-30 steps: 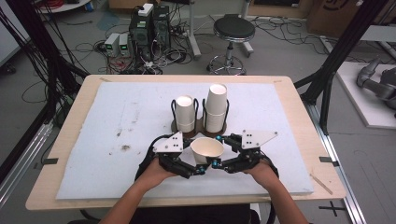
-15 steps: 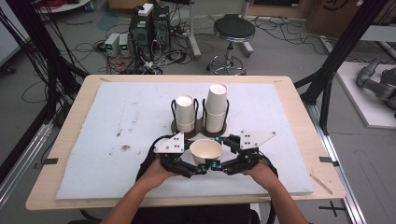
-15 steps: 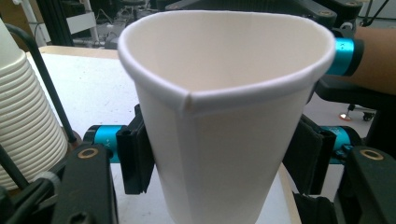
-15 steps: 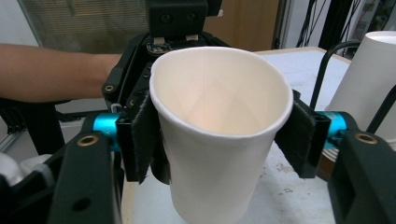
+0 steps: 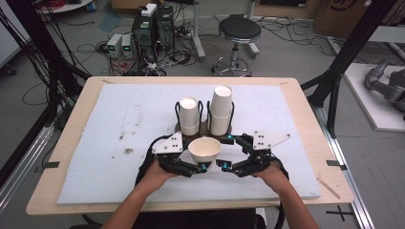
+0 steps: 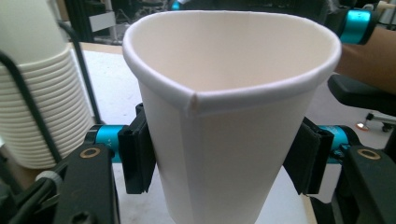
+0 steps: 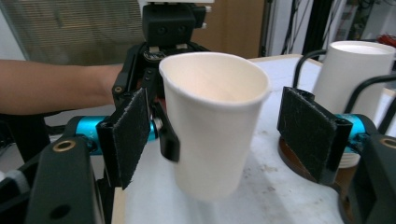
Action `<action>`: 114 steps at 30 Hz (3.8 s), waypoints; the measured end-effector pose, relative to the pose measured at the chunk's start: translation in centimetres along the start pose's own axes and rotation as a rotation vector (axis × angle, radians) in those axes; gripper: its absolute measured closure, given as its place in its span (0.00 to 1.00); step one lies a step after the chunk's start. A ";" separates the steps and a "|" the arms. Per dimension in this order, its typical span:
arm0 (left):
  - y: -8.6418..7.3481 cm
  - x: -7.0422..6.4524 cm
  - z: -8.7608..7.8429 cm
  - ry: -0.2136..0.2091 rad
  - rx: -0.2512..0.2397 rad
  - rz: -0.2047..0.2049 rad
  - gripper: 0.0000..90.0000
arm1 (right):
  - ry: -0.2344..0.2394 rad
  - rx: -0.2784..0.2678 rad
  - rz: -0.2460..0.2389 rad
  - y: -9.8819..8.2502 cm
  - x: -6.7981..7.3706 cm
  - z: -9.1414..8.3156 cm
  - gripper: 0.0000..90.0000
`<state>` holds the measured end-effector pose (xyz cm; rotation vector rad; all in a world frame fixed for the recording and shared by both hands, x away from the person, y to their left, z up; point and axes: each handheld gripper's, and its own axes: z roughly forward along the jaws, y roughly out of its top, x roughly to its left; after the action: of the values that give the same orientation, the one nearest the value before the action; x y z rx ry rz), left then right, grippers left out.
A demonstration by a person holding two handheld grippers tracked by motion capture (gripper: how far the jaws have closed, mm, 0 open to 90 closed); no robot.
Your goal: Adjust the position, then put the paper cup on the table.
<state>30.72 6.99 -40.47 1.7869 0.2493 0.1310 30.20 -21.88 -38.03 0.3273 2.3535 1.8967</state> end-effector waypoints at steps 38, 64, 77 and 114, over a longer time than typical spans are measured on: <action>1.9 3.4 -11.4 0.455 -0.150 -0.063 0.40 | -0.247 0.037 0.010 -2.1 -0.4 -6.6 0.25; 0.5 5.1 -14.7 0.586 -0.168 -0.105 0.40 | -0.268 0.023 0.022 -2.1 -0.7 -6.9 0.25; -0.6 6.9 -15.2 0.675 -0.138 -0.112 0.40 | -0.269 0.029 0.019 -2.1 -0.9 -6.8 0.25; -6.3 10.7 -12.0 0.776 0.090 -0.268 0.39 | -0.256 0.026 0.010 -1.9 -0.7 -6.7 0.25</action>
<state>37.77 22.26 -44.32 1.7001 1.0543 0.6285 29.23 -28.80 -38.50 0.5488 2.2124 1.7135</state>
